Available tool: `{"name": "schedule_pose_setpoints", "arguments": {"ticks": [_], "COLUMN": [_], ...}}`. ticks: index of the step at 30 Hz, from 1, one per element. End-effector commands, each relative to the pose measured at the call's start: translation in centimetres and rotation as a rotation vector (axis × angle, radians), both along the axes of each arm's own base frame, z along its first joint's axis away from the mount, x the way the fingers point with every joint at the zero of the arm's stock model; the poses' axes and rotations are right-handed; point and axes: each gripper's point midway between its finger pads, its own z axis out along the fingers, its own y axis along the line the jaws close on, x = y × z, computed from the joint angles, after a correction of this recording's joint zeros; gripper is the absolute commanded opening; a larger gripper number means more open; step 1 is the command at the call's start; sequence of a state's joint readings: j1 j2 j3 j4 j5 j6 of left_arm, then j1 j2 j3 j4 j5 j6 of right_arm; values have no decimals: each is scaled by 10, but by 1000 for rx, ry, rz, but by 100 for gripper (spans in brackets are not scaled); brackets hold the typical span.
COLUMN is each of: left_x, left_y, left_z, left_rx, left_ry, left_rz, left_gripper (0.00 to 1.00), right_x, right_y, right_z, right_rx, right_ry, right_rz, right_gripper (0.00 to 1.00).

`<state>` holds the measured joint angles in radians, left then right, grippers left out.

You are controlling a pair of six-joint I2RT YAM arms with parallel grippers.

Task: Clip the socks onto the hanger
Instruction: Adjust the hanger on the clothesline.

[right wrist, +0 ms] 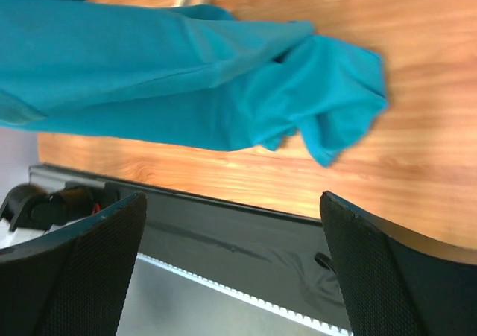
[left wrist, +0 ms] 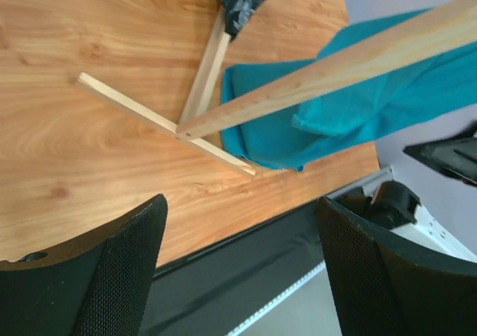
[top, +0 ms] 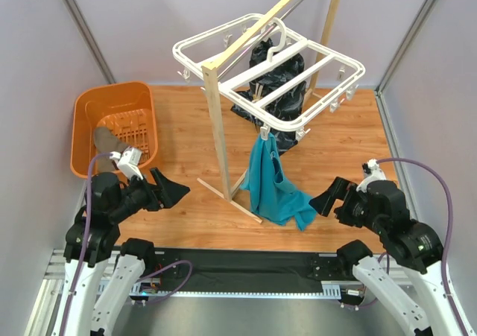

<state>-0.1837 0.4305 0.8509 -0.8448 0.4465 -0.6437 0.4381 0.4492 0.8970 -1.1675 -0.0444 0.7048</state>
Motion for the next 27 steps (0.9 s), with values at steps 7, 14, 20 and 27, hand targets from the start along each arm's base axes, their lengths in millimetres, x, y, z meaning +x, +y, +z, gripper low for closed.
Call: {"name": "schedule_pose_setpoints", "arguments": {"ticks": [7, 14, 20, 27], "left_x": [-13, -18, -15, -15], "left_y": [-26, -29, -36, -41], "left_z": [30, 40, 45, 58], "left_rx": [-112, -156, -200, -243], "left_ry": [-80, -116, -124, -150], "left_rz": [-172, -187, -223, -244], "left_gripper": [88, 77, 72, 73], "right_x": [20, 16, -2, 27], "right_y": [84, 94, 127, 141], "right_z": [58, 110, 123, 90], "right_rx": [253, 381, 411, 157], "right_ry": [-264, -423, -375, -435], "right_rz": [432, 429, 570, 373], "right_gripper": [99, 87, 80, 83]}}
